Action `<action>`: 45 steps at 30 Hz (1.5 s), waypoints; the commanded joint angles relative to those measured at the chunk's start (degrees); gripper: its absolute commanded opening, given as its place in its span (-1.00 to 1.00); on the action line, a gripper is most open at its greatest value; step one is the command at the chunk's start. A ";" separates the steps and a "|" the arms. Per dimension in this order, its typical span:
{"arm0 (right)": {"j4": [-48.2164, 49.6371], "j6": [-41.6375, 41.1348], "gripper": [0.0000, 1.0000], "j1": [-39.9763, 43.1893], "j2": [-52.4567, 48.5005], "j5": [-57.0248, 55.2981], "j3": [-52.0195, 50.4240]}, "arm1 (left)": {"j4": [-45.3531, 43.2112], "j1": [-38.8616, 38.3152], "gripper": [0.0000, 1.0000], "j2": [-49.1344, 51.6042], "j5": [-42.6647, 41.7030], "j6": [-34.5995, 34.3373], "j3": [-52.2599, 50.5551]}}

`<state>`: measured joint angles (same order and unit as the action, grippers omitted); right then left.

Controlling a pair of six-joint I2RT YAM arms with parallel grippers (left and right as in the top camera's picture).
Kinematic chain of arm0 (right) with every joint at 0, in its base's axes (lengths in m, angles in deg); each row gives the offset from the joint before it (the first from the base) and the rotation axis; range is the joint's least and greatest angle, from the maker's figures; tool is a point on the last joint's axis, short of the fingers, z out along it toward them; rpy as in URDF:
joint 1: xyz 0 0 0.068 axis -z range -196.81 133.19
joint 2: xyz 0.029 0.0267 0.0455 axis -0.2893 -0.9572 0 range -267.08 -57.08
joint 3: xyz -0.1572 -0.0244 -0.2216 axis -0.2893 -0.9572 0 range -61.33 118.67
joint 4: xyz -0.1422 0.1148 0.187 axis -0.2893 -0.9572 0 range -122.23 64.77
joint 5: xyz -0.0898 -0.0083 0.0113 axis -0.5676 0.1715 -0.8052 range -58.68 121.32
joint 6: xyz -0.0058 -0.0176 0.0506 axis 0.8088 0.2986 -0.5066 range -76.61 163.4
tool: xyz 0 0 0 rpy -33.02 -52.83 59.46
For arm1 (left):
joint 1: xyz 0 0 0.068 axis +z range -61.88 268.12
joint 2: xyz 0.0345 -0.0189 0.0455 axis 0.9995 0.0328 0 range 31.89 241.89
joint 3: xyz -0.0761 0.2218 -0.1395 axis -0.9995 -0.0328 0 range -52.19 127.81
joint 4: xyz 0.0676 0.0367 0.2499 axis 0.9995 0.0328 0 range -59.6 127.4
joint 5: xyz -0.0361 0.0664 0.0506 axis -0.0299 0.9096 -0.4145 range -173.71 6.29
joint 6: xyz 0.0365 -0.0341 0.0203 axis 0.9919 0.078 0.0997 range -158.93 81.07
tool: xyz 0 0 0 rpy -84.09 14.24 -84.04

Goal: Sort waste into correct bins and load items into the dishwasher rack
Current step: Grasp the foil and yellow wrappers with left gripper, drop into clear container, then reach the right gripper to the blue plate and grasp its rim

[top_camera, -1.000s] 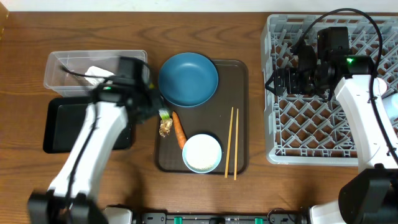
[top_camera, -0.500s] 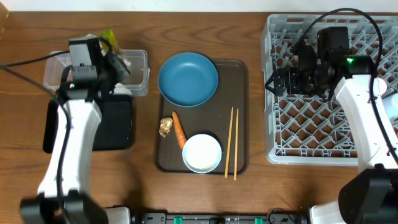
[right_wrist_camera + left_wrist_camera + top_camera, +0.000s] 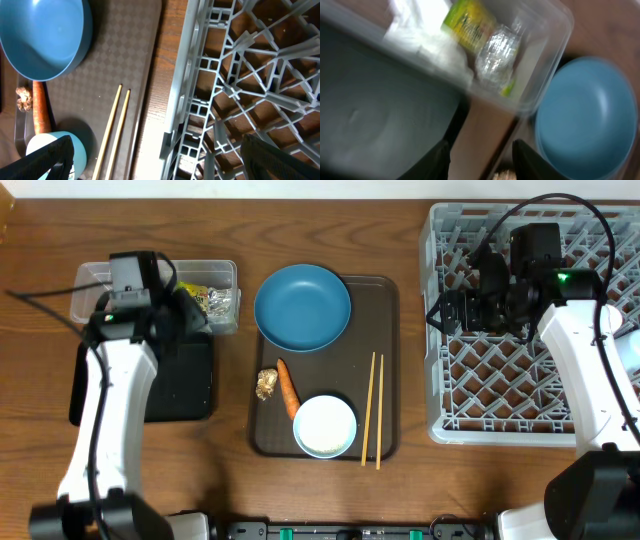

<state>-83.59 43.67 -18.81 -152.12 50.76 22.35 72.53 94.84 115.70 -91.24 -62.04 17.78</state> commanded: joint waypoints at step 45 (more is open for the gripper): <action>31.56 -19.12 0.89 -26.95 -33.55 -19.89 17.62 | 19.56 13.20 -0.07 -2.34 0.66 3.76 0.39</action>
<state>-52.21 27.52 -45.06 -184.14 31.09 39.90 91.90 107.84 113.36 -90.84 -58.66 17.80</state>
